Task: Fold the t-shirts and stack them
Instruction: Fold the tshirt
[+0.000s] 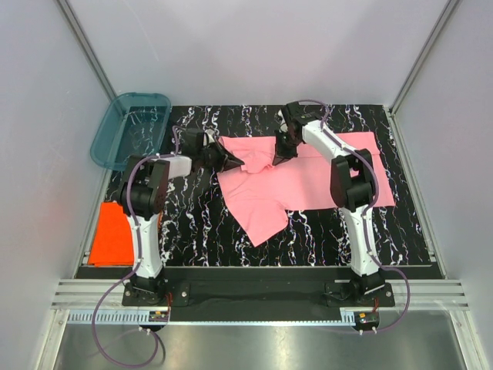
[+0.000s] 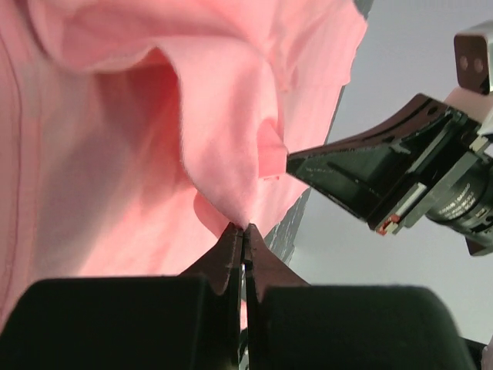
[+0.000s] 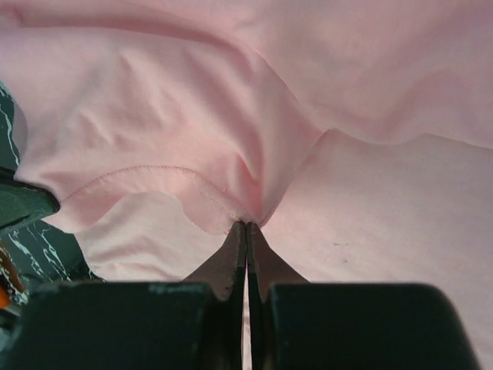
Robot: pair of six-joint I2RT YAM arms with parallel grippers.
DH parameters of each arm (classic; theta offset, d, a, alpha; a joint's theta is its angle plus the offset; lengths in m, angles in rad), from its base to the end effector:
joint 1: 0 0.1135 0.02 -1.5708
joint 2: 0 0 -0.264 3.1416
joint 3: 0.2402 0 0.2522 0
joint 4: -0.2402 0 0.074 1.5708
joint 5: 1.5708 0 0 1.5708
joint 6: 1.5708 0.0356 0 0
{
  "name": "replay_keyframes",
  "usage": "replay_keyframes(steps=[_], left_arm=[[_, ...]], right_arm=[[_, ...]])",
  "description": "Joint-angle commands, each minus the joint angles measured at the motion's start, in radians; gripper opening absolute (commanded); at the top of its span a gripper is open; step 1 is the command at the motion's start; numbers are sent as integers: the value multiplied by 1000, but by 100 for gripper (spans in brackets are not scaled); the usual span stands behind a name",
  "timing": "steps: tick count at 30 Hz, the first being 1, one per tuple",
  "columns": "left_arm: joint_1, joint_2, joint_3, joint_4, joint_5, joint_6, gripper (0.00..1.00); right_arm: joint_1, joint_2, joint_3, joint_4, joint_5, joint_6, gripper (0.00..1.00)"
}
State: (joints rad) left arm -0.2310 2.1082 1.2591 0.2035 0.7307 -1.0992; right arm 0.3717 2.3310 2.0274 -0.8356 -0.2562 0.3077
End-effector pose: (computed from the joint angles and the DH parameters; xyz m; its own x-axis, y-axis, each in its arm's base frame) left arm 0.4251 -0.1244 0.1356 -0.8803 -0.4745 -0.0052 -0.2085 0.3966 -0.8940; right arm 0.4616 0.1896 0.1903 -0.9428 -0.0531 -0.3290 -0.1727 0.9222 0.3460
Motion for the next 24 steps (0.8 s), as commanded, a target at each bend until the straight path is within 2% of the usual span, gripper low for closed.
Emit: replay_keyframes(steps=[1, 11, 24], left_arm=[[-2, -102, -15, -10, 16, 21, 0], [-2, -123, -47, -137, 4, 85, 0], [-4, -85, -21, -200, 9, 125, 0]], right_arm=[[-13, -82, -22, 3, -95, -58, 0], [-50, -102, -59, 10, -135, -70, 0], [-74, -91, -82, 10, -189, -67, 0]])
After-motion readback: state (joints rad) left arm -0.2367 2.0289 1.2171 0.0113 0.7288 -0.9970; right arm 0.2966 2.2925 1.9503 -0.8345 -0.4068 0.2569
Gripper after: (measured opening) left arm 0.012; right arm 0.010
